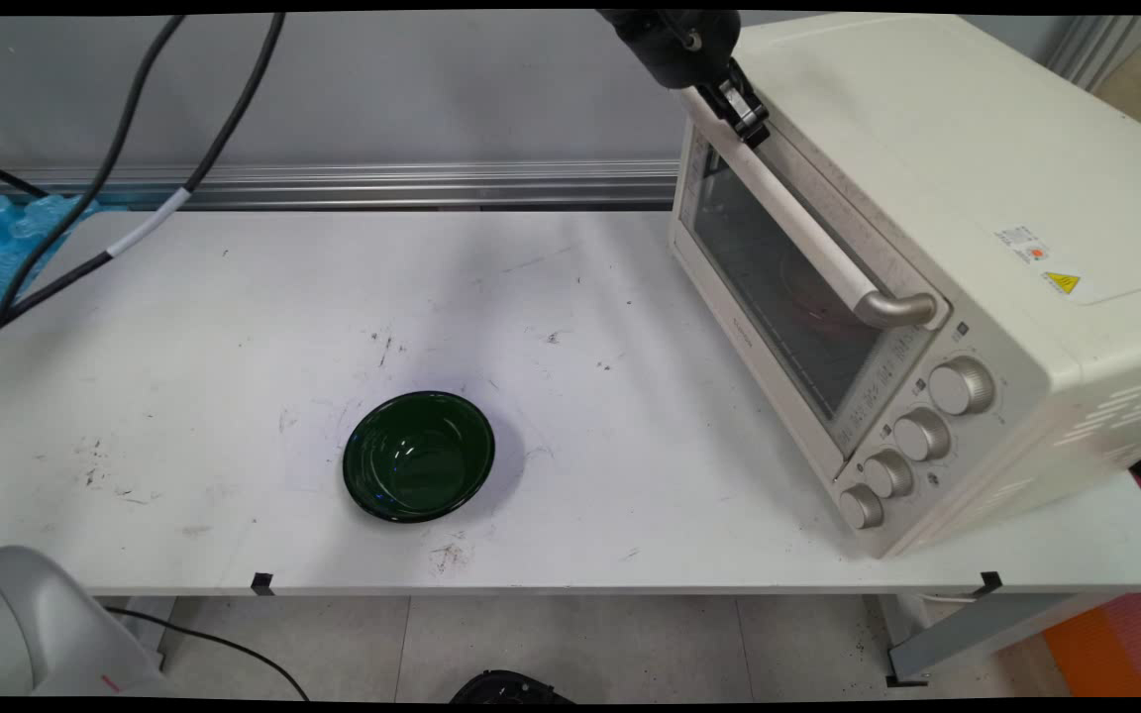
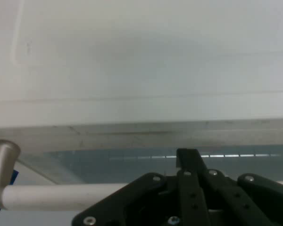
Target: Open the oven
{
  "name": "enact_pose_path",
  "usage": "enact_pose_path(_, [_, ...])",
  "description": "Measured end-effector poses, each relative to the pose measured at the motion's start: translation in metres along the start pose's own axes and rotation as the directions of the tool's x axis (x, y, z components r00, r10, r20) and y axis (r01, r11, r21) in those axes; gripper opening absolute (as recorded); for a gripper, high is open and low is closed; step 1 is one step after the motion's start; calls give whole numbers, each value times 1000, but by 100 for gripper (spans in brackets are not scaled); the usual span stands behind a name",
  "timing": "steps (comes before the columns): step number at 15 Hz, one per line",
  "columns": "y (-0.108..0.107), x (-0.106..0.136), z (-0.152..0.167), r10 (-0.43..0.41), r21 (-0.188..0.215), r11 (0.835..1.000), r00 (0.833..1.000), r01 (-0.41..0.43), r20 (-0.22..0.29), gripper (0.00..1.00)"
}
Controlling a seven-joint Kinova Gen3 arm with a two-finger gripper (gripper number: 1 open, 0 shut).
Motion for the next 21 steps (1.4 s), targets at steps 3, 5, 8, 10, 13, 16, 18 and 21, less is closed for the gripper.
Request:
enact_pose_path(3, [-2,-1,8,-9,10,1000,1000,9,11,0])
enact_pose_path(5, [-3,-4,12,-15,15,1000,1000,14,18,0])
enact_pose_path(8, [-4,-8,15,-20,18,1000,999,20,32,0])
enact_pose_path(10, [-4,-12,15,-23,19,1000,999,23,43,0])
enact_pose_path(13, [-5,-18,14,-27,19,999,998,26,63,0])
enact_pose_path(16, [-6,-28,12,-27,16,1000,995,26,92,0])
enact_pose_path(18, [-7,-34,12,-26,14,1000,994,25,110,0])
enact_pose_path(21, [-9,-43,12,-25,13,1000,991,23,130,0])
